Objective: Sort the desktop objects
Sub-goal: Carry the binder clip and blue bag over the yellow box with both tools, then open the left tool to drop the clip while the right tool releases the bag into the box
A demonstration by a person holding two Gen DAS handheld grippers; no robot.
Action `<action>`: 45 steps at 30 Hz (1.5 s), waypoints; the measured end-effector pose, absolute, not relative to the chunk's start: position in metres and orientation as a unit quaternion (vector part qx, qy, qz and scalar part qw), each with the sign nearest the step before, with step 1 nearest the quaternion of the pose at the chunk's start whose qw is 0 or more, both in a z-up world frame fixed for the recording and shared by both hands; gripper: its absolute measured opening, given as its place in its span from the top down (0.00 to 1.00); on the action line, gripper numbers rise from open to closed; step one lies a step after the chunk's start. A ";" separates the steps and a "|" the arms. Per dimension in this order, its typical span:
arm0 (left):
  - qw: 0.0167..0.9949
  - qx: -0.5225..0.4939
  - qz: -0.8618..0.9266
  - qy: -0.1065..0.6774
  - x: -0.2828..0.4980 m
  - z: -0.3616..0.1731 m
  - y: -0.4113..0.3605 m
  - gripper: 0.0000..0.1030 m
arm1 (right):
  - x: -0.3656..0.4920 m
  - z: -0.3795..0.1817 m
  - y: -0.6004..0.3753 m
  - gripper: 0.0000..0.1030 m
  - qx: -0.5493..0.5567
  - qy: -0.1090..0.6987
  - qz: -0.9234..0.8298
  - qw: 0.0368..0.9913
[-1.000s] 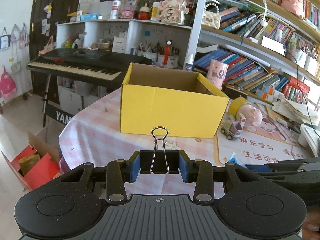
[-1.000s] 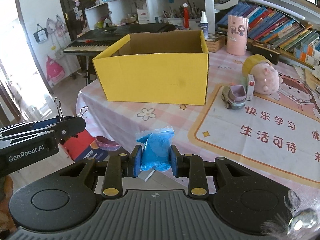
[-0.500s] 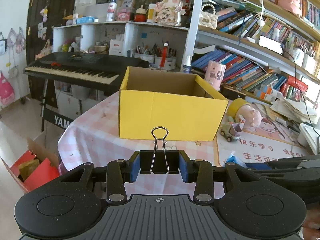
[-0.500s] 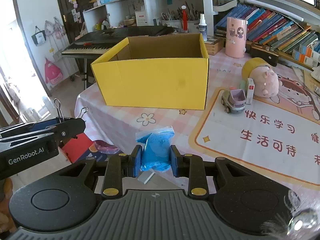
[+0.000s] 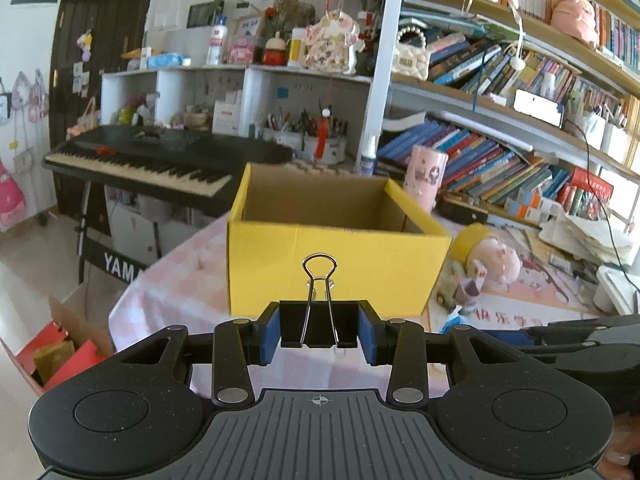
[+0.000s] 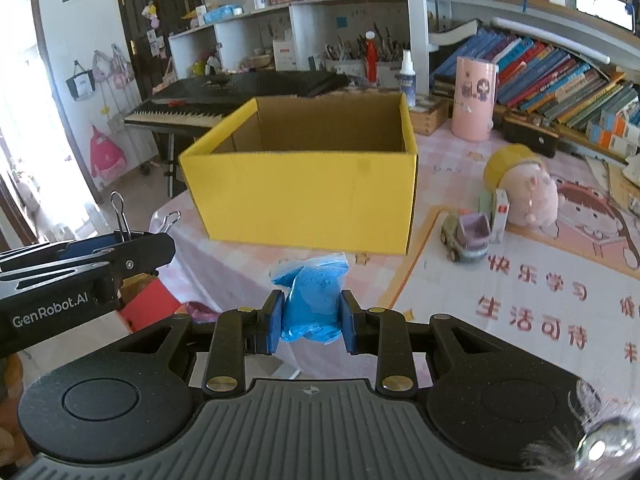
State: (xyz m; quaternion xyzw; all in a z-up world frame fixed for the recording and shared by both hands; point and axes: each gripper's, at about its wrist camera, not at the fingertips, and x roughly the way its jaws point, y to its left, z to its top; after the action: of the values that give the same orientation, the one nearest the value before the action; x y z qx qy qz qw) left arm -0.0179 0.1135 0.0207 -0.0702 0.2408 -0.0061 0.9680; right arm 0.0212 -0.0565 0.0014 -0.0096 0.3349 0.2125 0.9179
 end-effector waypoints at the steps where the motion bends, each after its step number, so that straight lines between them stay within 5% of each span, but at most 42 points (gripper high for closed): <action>1: 0.969 -0.068 -0.005 0.236 -0.016 0.023 0.114 0.63 | 0.024 0.003 -0.056 0.74 -0.008 0.332 0.213 0.919; 24: 0.982 -0.054 0.042 0.176 0.076 0.047 0.109 0.63 | 0.132 0.051 -0.049 0.74 -0.031 0.254 0.262 0.930; 45: 0.960 -0.030 0.057 0.272 0.150 0.013 0.092 0.63 | 0.227 0.022 -0.040 0.74 -0.131 0.300 0.324 0.888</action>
State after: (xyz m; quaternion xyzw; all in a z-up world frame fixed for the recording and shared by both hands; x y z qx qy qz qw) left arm 0.1498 0.0920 0.0129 -0.0304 0.2721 0.0575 0.9601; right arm 0.2270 -0.0396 0.0218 -0.1307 0.2999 0.3241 0.8876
